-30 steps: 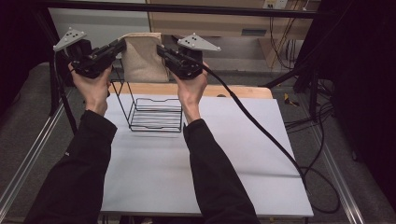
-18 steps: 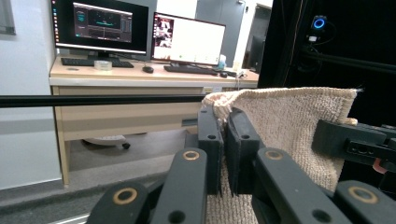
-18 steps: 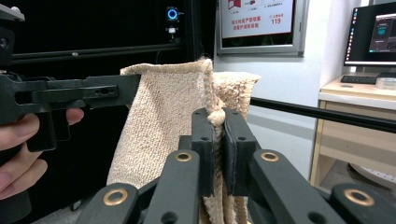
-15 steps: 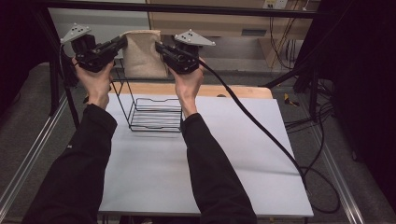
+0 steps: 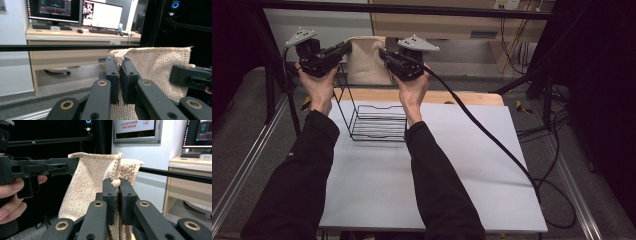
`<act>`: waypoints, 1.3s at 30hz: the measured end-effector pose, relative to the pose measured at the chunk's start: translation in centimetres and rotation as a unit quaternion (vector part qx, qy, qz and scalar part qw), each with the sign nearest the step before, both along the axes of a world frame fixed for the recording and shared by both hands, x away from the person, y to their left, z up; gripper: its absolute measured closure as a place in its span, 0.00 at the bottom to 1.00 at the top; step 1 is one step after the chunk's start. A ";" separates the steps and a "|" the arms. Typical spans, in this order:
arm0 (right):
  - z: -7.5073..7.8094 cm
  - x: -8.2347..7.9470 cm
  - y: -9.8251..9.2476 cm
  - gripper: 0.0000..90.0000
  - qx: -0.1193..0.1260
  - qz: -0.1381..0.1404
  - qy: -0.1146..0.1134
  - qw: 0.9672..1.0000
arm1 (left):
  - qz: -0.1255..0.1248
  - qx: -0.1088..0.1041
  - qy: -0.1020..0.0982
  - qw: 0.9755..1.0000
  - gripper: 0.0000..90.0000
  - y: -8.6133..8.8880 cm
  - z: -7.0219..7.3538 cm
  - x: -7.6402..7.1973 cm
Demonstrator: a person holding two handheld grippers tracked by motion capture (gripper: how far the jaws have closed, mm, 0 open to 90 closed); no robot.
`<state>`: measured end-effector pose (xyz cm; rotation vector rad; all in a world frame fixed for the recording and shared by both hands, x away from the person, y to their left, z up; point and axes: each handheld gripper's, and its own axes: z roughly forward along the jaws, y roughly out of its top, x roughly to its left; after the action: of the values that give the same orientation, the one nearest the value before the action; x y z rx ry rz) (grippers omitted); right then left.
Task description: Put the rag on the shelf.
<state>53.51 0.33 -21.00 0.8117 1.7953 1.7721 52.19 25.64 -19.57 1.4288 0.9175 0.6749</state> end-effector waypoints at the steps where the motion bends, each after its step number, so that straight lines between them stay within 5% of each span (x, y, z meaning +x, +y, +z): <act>1: -0.1 -0.1 -0.1 0.94 -0.003 -0.001 0.001 1.000 | -0.002 0.001 -0.002 1.000 0.94 -0.1 -0.2 -0.1; 39: -3.5 -5.0 -0.6 0.93 -0.043 0.033 -0.009 0.998 | -0.067 0.025 -0.014 0.997 0.94 1.8 -3.7 -6.8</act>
<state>48.50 -0.31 -24.51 0.7068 1.8927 1.7248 45.34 27.40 -23.27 1.5072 0.7810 0.6185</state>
